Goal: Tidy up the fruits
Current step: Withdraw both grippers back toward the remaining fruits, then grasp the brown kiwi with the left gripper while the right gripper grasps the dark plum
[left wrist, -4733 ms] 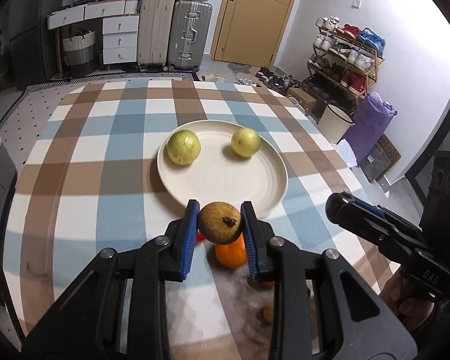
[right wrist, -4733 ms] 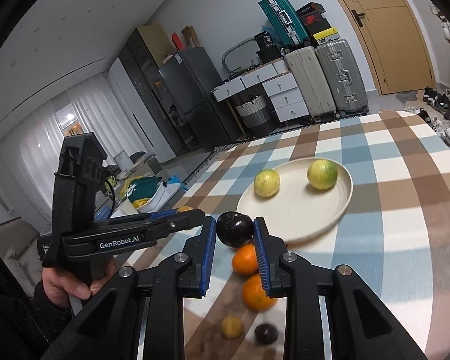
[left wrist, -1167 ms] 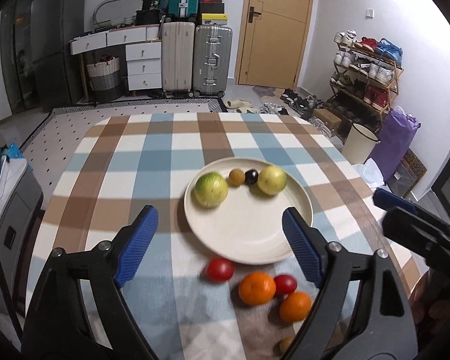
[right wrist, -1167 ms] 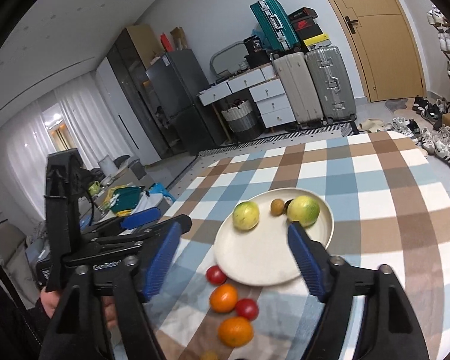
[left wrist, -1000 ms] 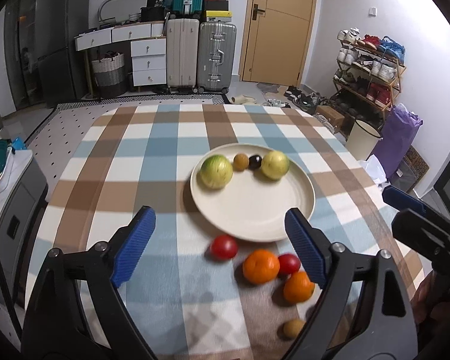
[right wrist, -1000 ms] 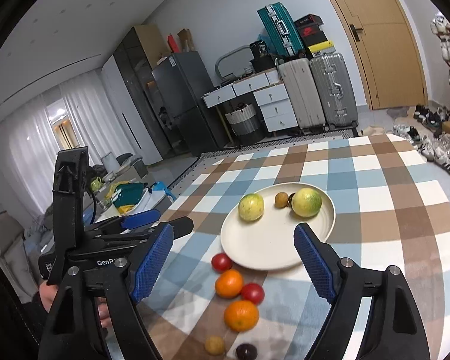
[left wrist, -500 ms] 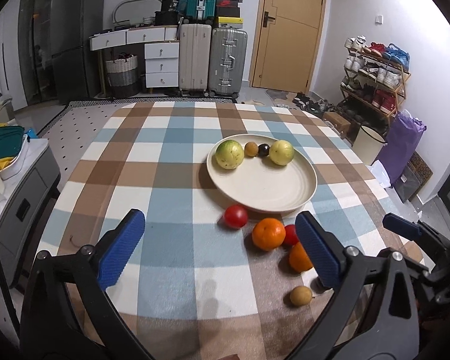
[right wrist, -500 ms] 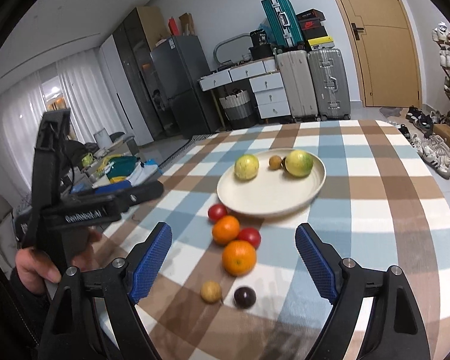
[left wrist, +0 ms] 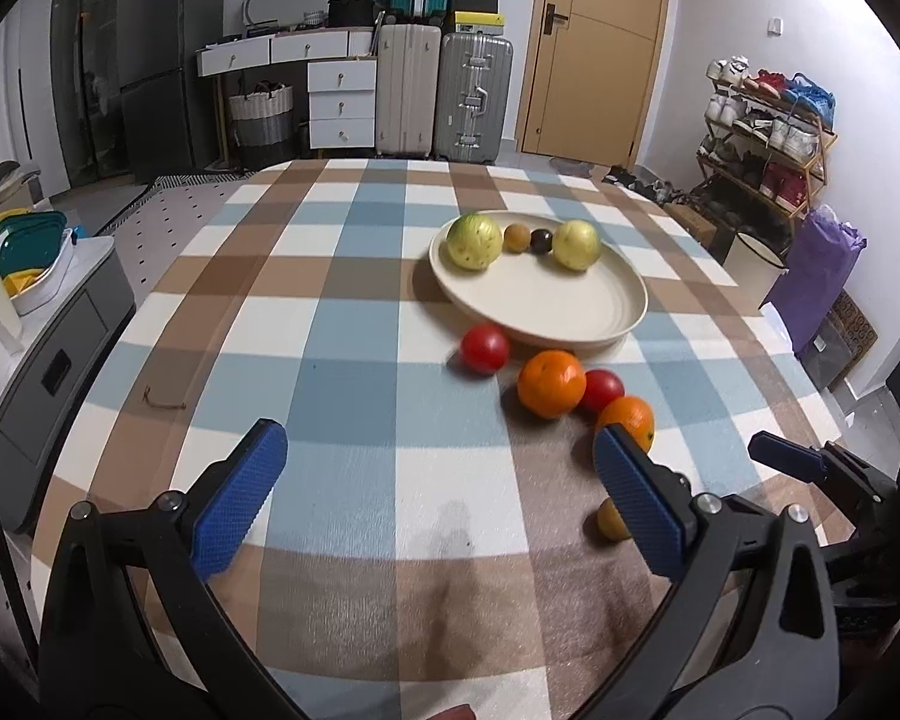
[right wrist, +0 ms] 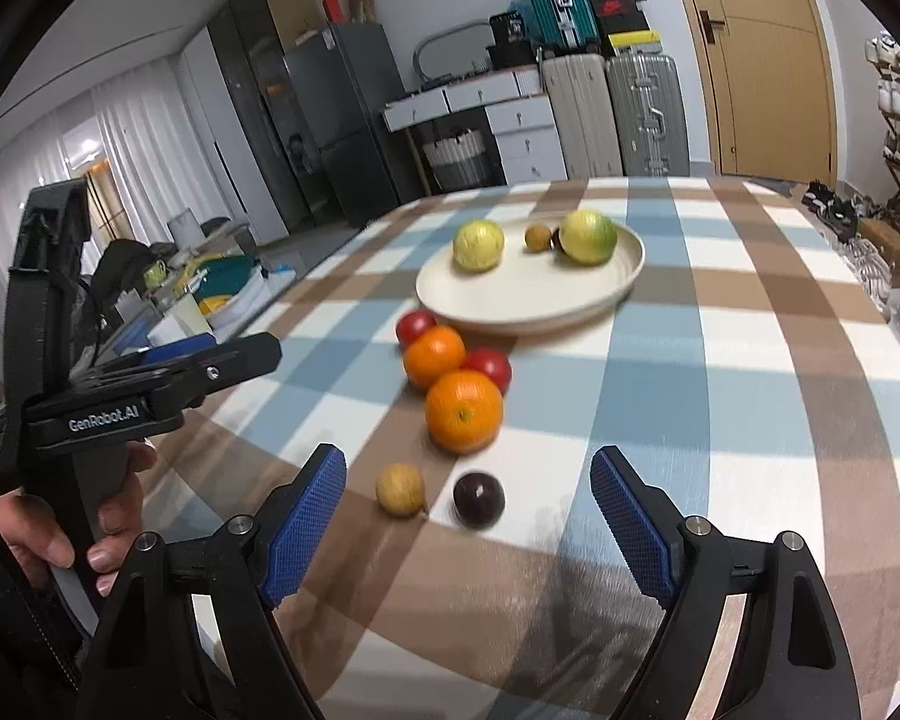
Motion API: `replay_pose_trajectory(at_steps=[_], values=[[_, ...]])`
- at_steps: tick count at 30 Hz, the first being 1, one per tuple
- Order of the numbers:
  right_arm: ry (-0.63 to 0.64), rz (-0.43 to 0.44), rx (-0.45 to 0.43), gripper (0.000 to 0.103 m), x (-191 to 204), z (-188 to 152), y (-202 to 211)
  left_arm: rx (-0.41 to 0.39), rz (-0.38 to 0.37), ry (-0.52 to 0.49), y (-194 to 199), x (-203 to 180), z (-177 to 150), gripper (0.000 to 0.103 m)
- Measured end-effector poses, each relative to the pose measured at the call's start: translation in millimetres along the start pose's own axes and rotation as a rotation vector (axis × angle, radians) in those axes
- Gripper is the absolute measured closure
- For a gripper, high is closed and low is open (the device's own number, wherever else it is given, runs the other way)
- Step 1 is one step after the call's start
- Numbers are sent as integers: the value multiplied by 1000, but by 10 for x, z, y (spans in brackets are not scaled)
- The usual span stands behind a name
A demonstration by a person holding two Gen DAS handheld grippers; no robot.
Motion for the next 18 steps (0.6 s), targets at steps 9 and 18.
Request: replay_pose_trajectory(at_steps=[9, 18], values=[[-21, -39, 60, 28, -81, -127, -159, 1, -9, -14, -6, -36, -89, 1], [-45, -51, 101, 45, -103, -158, -270, 16, -28, -9, -48, -56, -176, 1]])
Point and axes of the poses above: each gripper's, at about its wrist camera, not at the fingertips, and y roughly against the way its jaws point, x to its left, z to its top, the point moved 8 cm from there along -y, roughly the way its jaws point, and after that the axes turned 11 degrees about -y, right-handed, at the moved point
